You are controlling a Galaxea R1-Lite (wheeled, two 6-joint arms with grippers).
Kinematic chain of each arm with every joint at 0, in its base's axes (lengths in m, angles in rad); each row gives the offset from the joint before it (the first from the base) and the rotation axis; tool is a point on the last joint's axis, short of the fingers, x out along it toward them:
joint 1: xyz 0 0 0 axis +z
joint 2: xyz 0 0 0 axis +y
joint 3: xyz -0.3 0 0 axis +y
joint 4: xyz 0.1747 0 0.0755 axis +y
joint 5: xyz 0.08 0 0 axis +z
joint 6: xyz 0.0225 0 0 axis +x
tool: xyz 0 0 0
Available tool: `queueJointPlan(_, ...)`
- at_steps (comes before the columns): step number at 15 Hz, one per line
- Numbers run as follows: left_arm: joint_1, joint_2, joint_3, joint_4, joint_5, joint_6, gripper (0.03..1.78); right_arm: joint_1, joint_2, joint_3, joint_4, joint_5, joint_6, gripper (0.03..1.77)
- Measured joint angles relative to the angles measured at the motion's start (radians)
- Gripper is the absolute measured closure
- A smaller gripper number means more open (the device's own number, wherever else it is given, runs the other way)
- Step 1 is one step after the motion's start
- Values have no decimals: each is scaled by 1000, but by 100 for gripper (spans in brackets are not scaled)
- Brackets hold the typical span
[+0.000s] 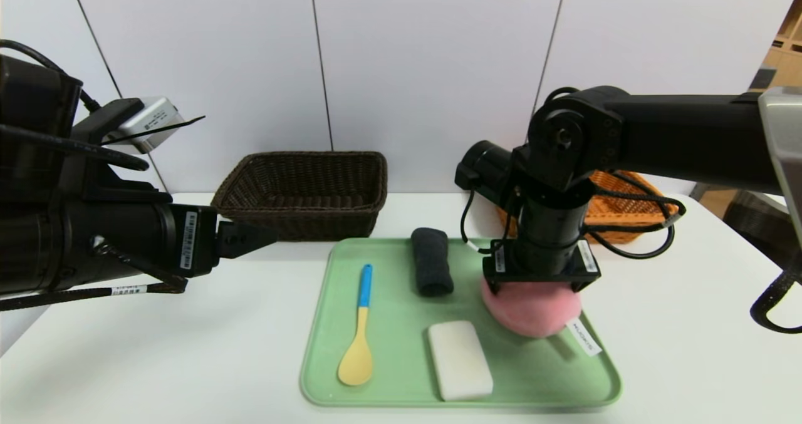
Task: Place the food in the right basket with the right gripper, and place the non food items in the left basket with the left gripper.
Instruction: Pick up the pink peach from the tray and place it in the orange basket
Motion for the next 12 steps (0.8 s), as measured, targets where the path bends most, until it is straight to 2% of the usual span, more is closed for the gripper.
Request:
queueJointPlan(4,0,-4,2,0,0,0,12,-1,21,0,0,-1,44,10)
queueJointPlan(12,-2,-4,0,0,-5,0,12,0,35,0,-33,1,46,10)
